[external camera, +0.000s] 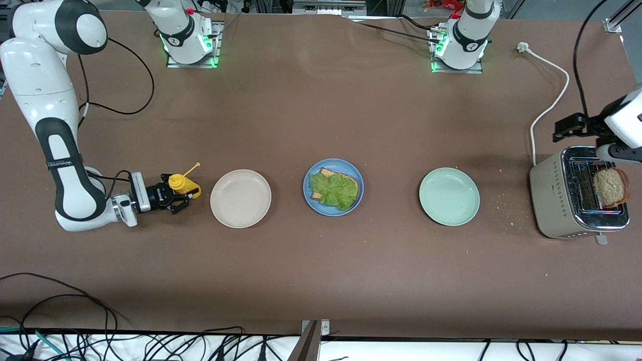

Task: Make sandwich in blue plate with both arms
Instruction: 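Carry the mustard bottle back and set it upright on the table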

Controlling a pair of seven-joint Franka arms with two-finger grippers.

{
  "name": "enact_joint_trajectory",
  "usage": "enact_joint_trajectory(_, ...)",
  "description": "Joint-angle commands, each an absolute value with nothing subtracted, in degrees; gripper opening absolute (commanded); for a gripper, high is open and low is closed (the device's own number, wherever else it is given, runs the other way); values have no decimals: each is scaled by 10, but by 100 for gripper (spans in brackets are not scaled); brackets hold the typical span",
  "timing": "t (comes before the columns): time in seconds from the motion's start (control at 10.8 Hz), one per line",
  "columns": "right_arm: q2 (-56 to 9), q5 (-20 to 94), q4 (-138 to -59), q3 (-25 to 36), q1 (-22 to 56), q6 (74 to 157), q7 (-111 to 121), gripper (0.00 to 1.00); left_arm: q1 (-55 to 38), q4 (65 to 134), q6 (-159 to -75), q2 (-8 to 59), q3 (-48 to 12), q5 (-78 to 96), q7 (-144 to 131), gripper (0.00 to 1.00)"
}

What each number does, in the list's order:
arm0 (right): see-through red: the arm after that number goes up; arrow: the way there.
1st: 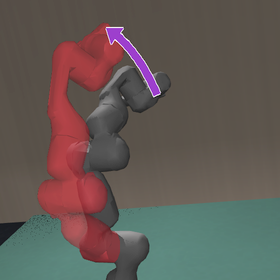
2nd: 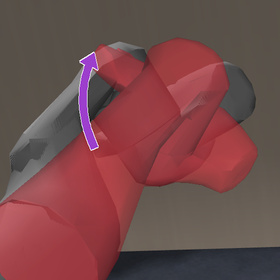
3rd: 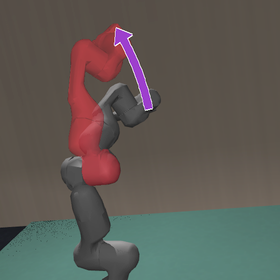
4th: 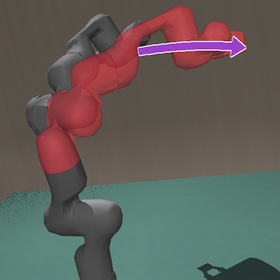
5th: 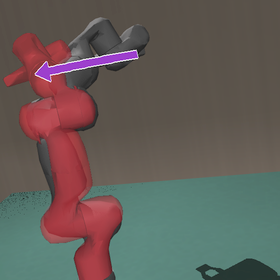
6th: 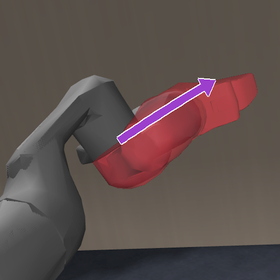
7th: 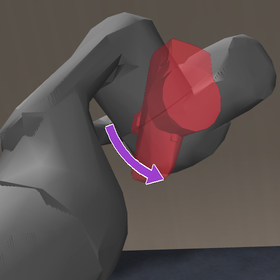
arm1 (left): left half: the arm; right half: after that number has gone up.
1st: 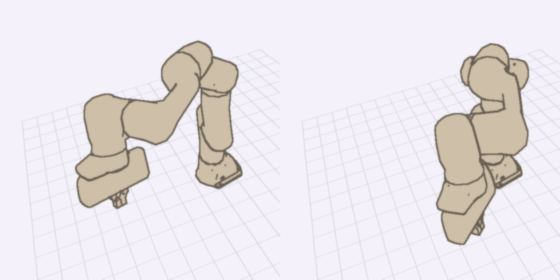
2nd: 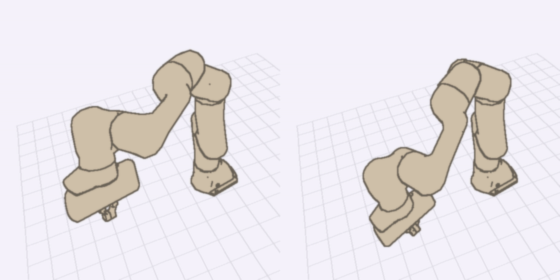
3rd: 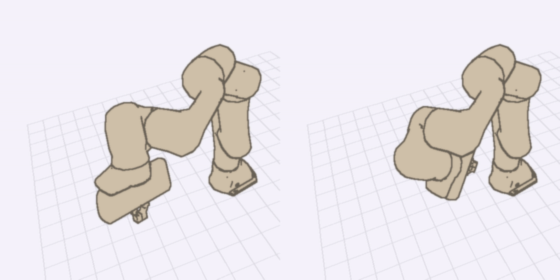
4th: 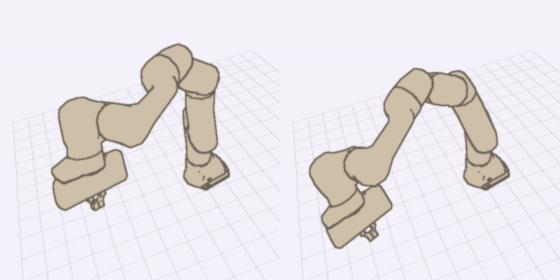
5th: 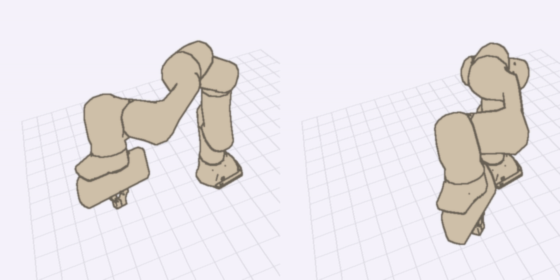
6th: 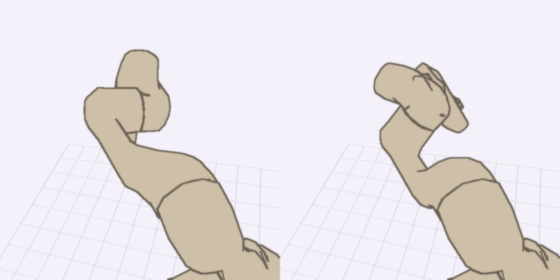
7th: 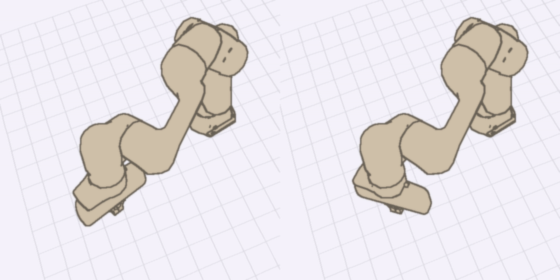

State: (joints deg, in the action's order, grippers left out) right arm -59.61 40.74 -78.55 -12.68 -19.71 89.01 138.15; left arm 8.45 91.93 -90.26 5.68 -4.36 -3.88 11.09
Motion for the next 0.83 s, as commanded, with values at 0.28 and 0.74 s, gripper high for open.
enact_joint_trajectory(0.28, -619, 417, -751, -113, -207, 879, 1385, 100, 197, 828, -942, 170, -46, -96, 278, 100)
enact_joint_trajectory(0.74, -614, 396, -747, -76, -206, 842, 1399, 100, 277, 826, -997, 241, -46, -37, 315, 100)
